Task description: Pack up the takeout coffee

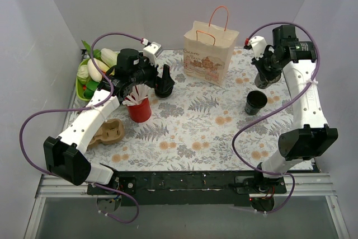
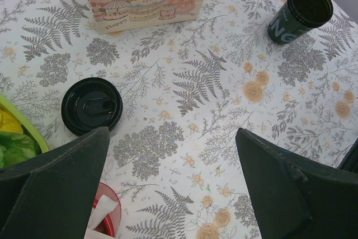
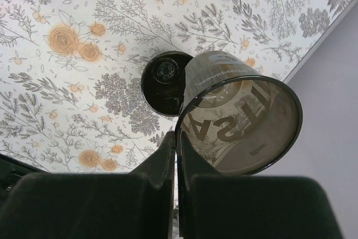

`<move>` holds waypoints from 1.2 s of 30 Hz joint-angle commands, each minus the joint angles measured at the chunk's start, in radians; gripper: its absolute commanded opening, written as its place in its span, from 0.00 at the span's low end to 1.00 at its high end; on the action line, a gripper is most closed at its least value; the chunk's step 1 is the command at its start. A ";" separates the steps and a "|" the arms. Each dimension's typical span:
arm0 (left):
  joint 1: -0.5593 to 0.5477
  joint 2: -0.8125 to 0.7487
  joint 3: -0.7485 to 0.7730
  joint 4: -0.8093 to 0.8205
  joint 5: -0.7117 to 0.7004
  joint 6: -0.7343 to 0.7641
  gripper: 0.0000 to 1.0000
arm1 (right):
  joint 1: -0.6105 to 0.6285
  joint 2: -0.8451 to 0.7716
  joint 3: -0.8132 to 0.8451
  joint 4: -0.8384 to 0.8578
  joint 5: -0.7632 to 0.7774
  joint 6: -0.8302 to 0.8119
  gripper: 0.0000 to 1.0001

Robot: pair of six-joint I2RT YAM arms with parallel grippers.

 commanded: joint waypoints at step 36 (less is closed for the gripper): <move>-0.008 -0.004 0.065 -0.002 -0.022 0.013 0.98 | 0.683 -0.158 -0.610 0.252 -0.077 -0.256 0.31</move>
